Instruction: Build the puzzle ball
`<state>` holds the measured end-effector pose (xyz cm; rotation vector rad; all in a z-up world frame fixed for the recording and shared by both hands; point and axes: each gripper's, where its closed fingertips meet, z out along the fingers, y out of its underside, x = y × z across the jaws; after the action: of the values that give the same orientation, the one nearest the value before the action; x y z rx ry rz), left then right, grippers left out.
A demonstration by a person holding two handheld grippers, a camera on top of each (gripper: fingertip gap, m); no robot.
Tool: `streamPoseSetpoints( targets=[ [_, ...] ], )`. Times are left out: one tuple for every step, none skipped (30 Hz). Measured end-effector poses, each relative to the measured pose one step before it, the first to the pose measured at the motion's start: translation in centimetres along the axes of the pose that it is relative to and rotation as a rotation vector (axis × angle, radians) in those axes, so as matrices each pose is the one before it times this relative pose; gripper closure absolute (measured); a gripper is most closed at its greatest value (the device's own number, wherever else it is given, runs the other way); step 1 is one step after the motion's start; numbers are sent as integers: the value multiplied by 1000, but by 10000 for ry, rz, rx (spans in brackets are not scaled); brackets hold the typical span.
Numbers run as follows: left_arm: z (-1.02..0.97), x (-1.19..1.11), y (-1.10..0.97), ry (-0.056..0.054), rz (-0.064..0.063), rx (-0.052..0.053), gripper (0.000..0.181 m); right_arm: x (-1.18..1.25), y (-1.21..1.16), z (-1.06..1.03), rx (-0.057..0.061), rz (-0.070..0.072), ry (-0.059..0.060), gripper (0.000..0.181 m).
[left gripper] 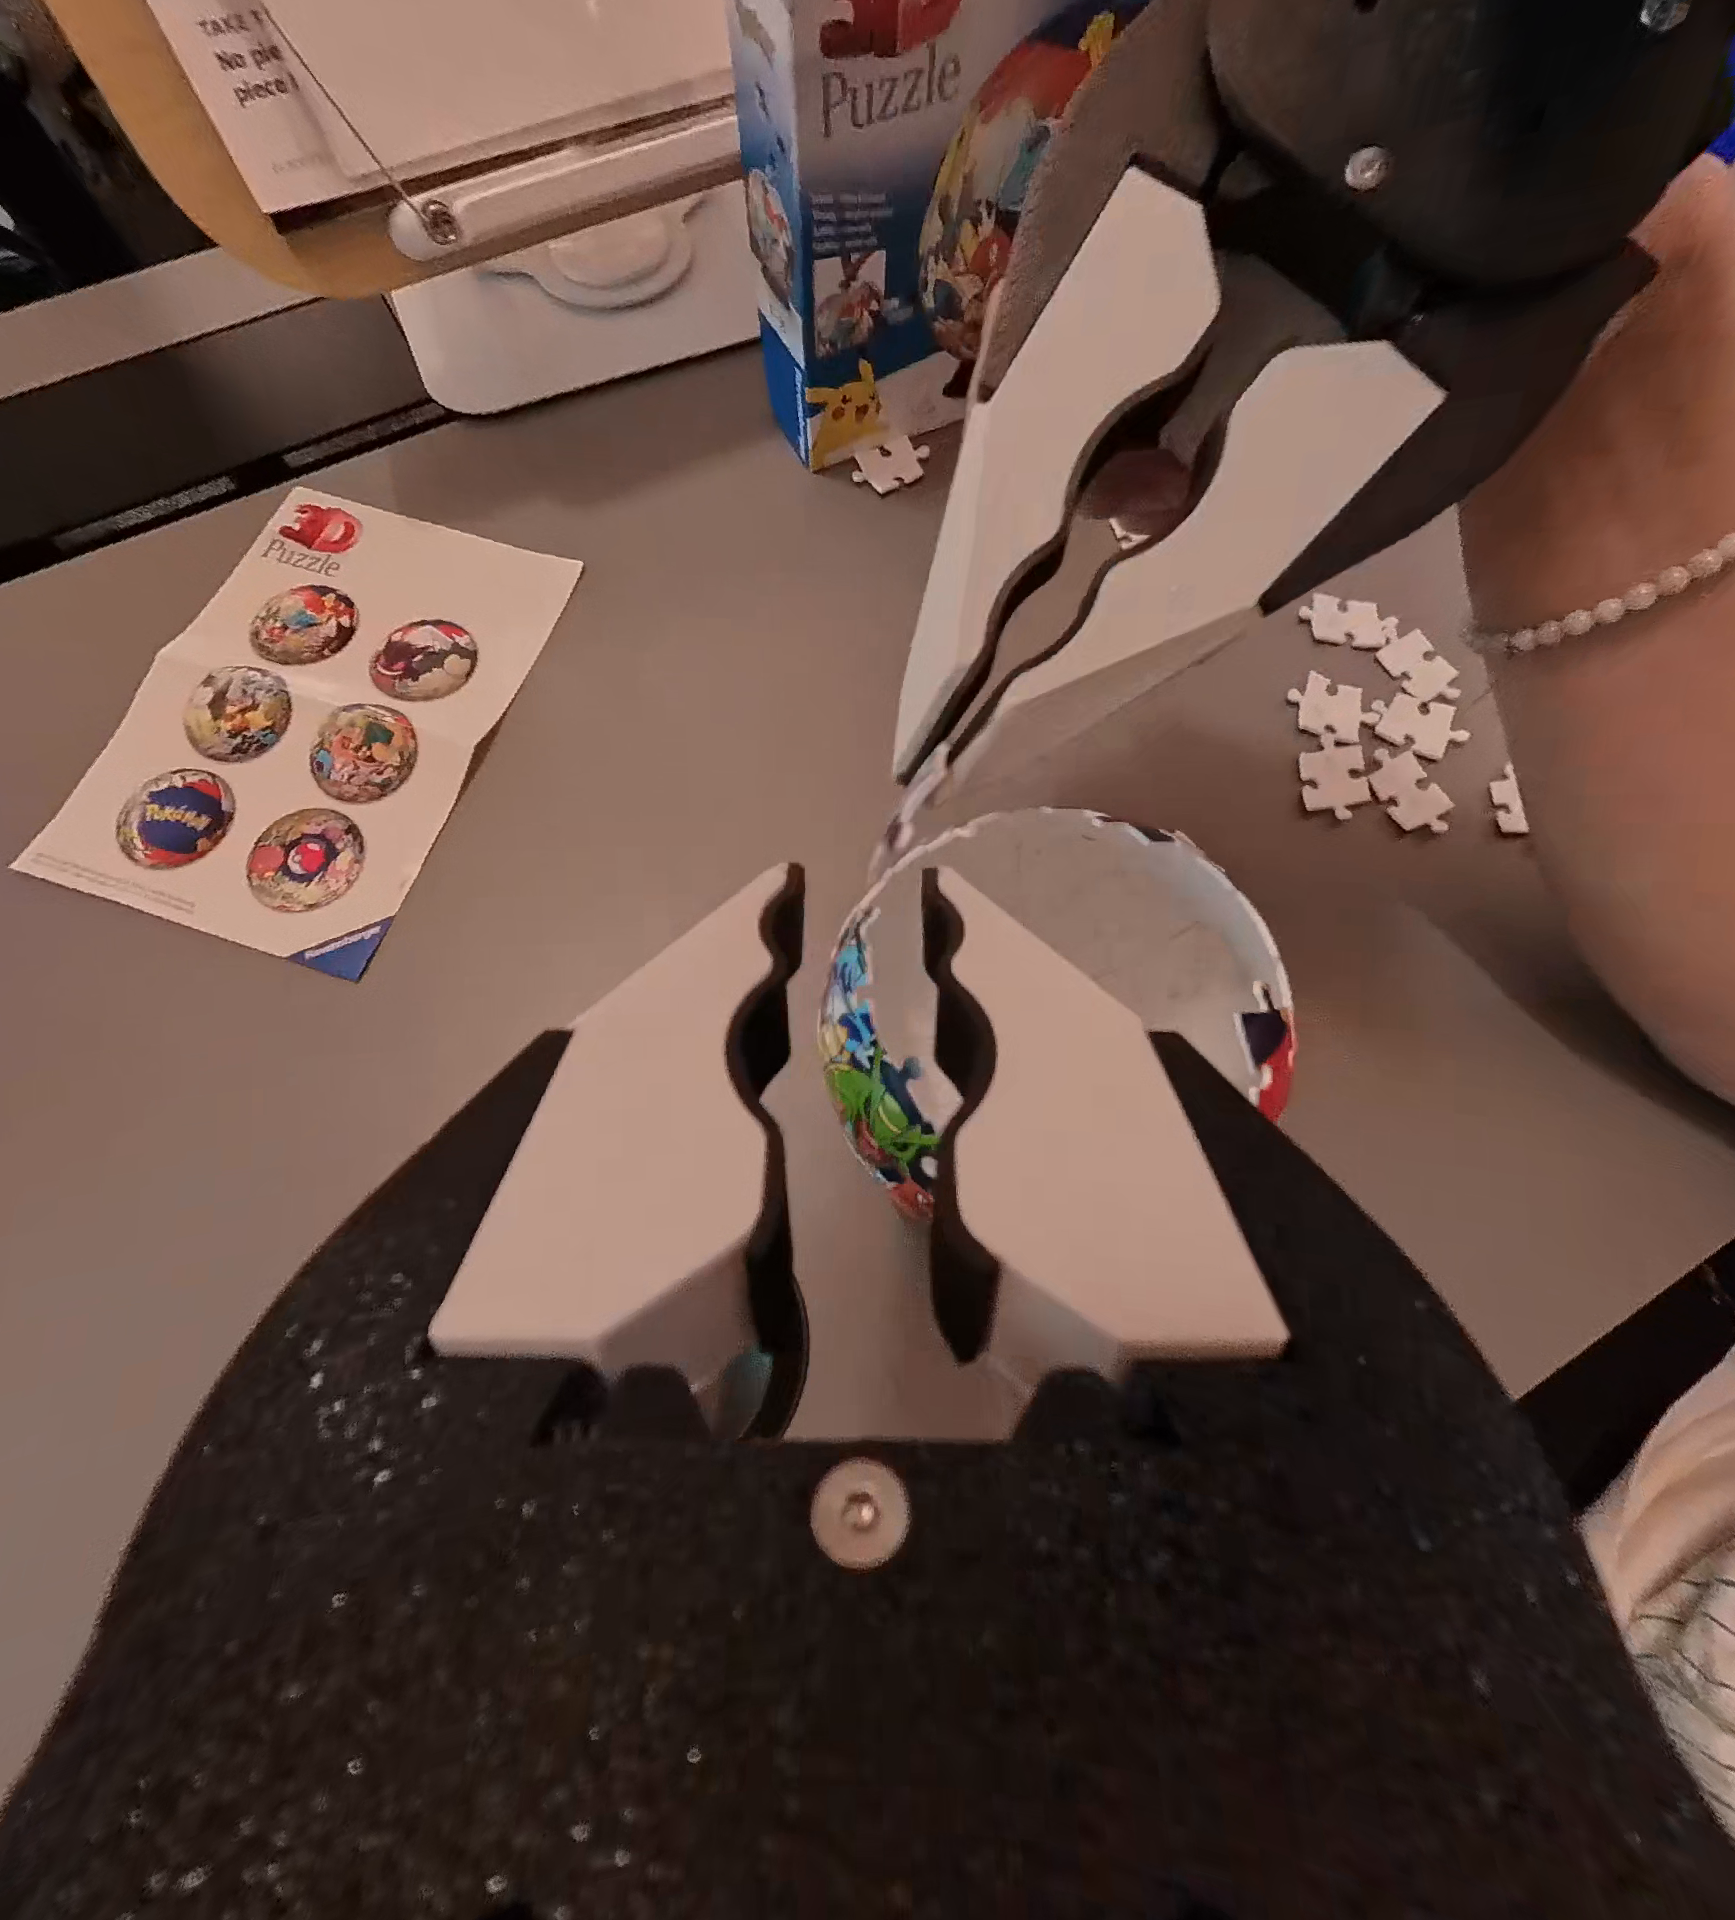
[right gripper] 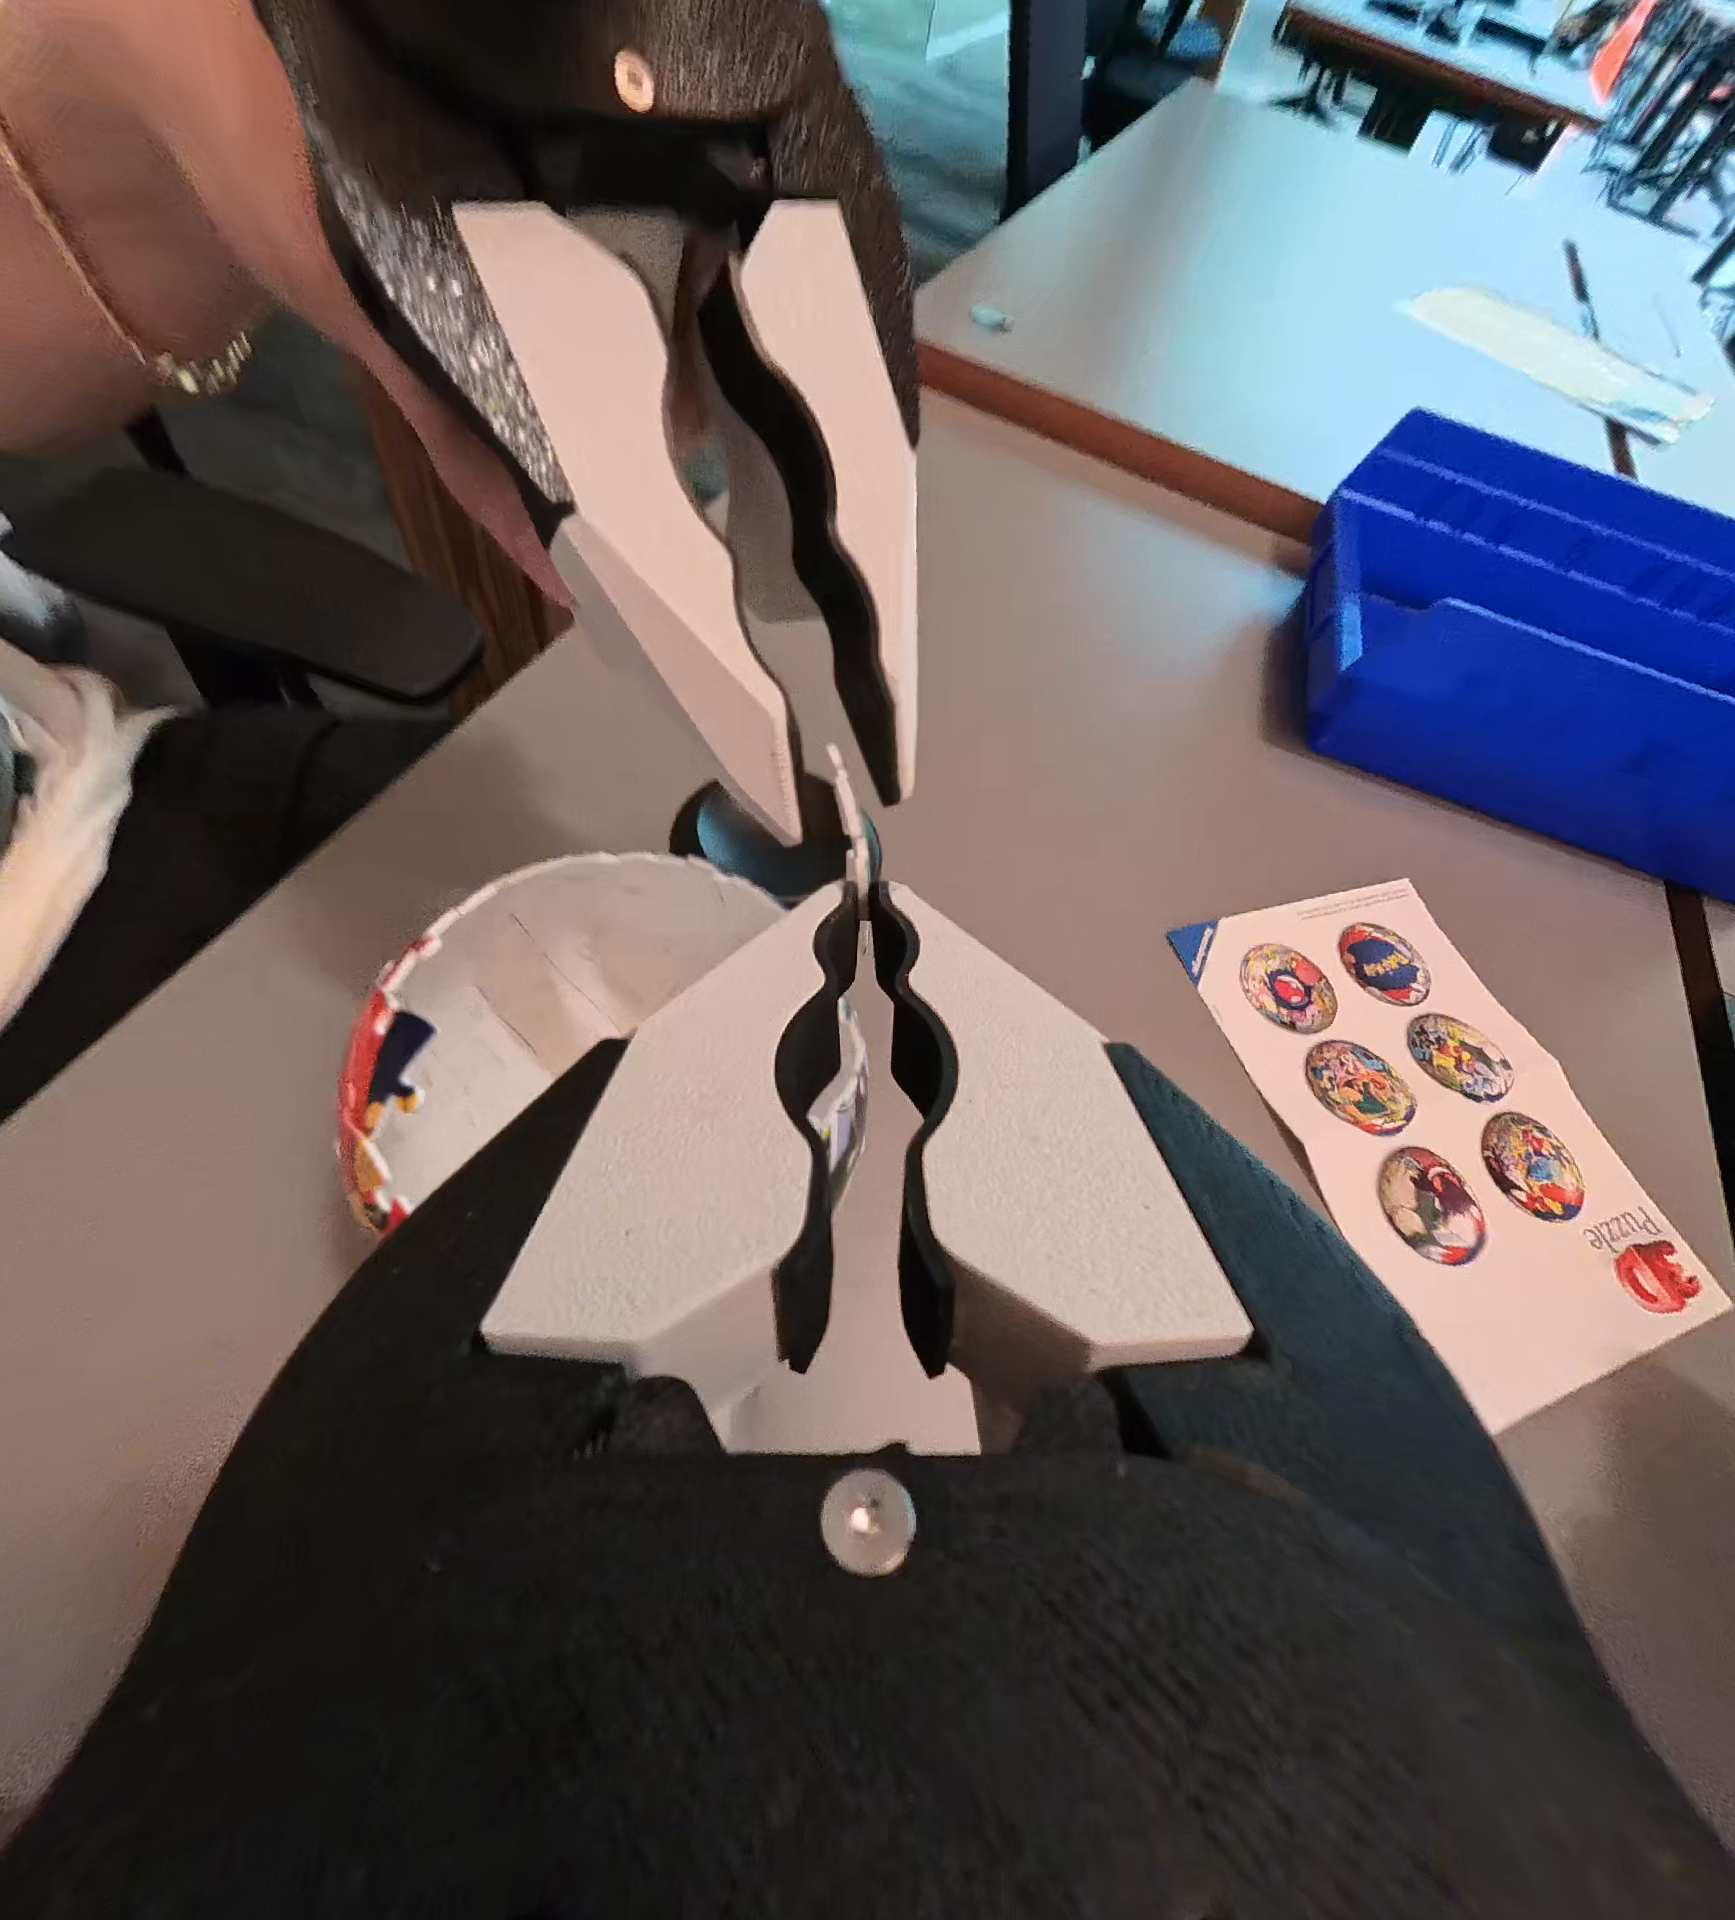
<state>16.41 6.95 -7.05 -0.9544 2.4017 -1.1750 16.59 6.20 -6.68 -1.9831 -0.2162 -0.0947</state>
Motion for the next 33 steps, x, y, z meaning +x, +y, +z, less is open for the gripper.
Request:
streamPoseSetpoints(
  targets=[
    [-61, -174, -93, -31, -37, 116, 162, 79, -401, -280, 337, 232, -48, 181],
    [-35, 9, -183, 66, -12, 194, 162, 106, -391, -221, 340, 210, -29, 181],
    [5, 246, -303, 201, -8, 274, 162, 80, -339, -157, 314, 236, -56, 181],
    [4, 328, -360, 251, -57, 309, 161, 41, -223, -70, 255, 263, -85, 181],
    [-6, 293, -391, 227, -100, 311, 163, 22, -151, 0, 215, 258, -106, 181],
    [-5, 264, -469, 218, -84, 365, 165, -18, -129, 43, 200, 228, -117, 181],
    [-7, 171, -431, 162, -102, 360, 167, -118, -235, 44, 234, 175, -159, 181],
    [18, 154, -245, 173, -118, 232, 169, -281, -379, 46, 308, 130, -237, 181],
    [-23, 7, -184, 81, -118, 165, 170, -51, -237, 20, 206, 98, -84, 181],
    [-74, 8, -157, 88, -12, 147, 173, 90, -109, -32, 124, 138, -6, 181],
    [-106, 93, -169, 115, 22, 138, 174, -32, -158, -38, 143, 180, -86, 181],
    [-133, 95, -158, 101, 20, 99, 177, -65, -147, -53, 141, 145, -97, 180],
    [-118, -1, -5, 26, 34, -33, 181, -27, -65, -51, 67, 65, -34, 180],
    [-92, -249, 253, -106, 85, -265, 181, -22, 113, -35, -96, -155, 26, 180],
    [-64, -413, 500, -223, 146, -516, 181, 275, 357, -24, -334, -522, 340, 180],
    [-38, -560, 699, -365, 319, -716, 181, 353, 412, -63, -410, -761, 528, 179],
    [-26, -578, 611, -456, 518, -690, 181, 178, 212, -82, -331, -717, 472, 173],
    [-2, -398, 543, -387, 589, -656, 181, -284, -120, -38, -153, -574, 141, 165],
    [30, -158, 524, -257, 560, -668, 181, -474, -434, -3, 33, -337, -63, 164],
    [56, -9, 358, -171, 506, -575, 181, -328, -369, 35, 7, -141, -69, 164],
    [64, 176, 166, -46, 473, -447, 181, -44, -113, 91, -117, -94, 42, 165],
    [57, 304, -4, 38, 410, -333, 181, 82, 128, 125, -216, -115, 119, 165],
    [49, 376, -130, 90, 328, -248, 181, -171, 251, 161, -257, -164, -28, 165],
    [51, 386, -213, 124, 250, -171, 181, -339, 209, 170, -201, -224, -117, 166],
    [48, 377, -322, 156, 158, -73, 181, -280, 122, 152, -134, -229, -91, 167],
    [37, 303, -331, 151, 87, -30, 181, -263, 108, 135, -107, -192, -99, 169],
    [43, 104, -215, 64, 74, -71, 181, -224, 151, 122, -127, -144, -89, 173],
    [96, -59, 45, -26, 95, -203, 181, -51, 206, 91, -168, -90, -8, 175],
    [107, -66, 38, -40, 96, -166, 181, 212, 198, 34, -168, -8, 129, 180],
    [107, -127, -70, -87, 85, -70, 181, 147, 154, -20, -127, 129, 33, 180],
    [37, -207, -205, -115, 24, 65, 180, 218, 70, -97, -53, 260, 54, 180],
    [-52, -235, -327, -78, -101, 213, 180, 296, -46, -191, 95, 178, 127, 180],
    [-129, -211, -505, -5, -217, 385, 180, 301, -150, -300, 250, 139, 153, 180]
  ],
)
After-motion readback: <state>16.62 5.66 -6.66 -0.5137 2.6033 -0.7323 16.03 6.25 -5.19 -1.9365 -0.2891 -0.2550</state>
